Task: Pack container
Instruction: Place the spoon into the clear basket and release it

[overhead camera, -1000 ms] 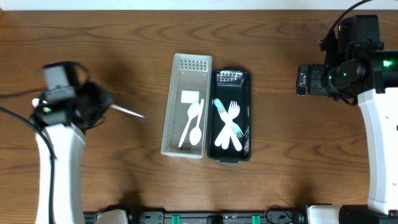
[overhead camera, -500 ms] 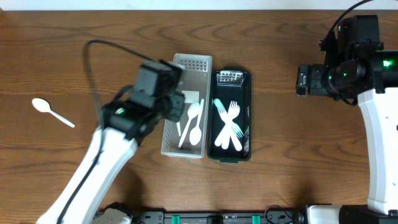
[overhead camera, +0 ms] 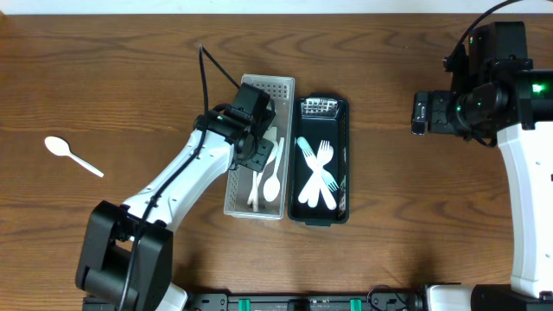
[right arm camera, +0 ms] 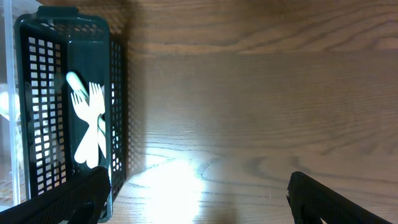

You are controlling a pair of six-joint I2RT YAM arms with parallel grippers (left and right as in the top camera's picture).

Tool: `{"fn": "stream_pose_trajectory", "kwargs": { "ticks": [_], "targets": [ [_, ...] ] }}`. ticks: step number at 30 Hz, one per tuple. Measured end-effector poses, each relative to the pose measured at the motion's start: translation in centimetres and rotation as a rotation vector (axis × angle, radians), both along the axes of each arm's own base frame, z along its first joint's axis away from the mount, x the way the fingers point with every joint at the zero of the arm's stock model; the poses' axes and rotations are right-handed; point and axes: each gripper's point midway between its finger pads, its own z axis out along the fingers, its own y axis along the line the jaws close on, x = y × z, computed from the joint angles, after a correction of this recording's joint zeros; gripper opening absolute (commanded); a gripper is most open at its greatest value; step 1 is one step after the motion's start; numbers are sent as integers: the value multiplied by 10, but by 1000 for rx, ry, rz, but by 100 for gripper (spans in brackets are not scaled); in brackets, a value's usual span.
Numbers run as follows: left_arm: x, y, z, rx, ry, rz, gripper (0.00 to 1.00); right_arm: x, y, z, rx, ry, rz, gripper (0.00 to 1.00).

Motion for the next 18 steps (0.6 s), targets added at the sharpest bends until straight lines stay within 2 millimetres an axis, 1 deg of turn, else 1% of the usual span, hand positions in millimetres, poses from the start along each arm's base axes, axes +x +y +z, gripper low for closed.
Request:
{"fn": "stream_pose_trajectory", "kwargs": {
  "ticks": [3, 5, 8, 9, 11, 12, 13, 14, 15, 16, 18],
  "targets": [
    [-6, 3, 10, 10, 9, -12, 67, 0, 0, 0, 0, 1, 0, 94],
    [-6, 4, 27, 9, -5, -20, 68, -1, 0, 0, 0, 2, 0, 94],
    [4, 9, 73, 11, -106, -3, 70, -1, 0, 0, 0, 3, 0, 95],
    [11, 13, 97, 5, -172, 27, 74, -1, 0, 0, 0, 3, 0, 94],
    [22, 29, 133, -6, -274, 101, 76, -1, 0, 0, 0, 3, 0, 94],
    [28, 43, 153, -15, -328, 162, 77, -1, 0, 0, 0, 4, 0, 94],
    [32, 59, 166, -24, -364, 229, 77, -1, 0, 0, 0, 3, 0, 94],
    [36, 83, 178, -29, -396, 319, 77, -1, 0, 0, 0, 4, 0, 94],
    [39, 106, 186, -28, -417, 408, 77, -1, 0, -1, -1, 4, 0, 94],
    [40, 130, 189, -26, -425, 499, 77, -1, 0, 0, 0, 4, 0, 94],
    [41, 181, 184, -20, -413, 690, 77, -1, 0, 0, 0, 4, 0, 94]
  ]
}}
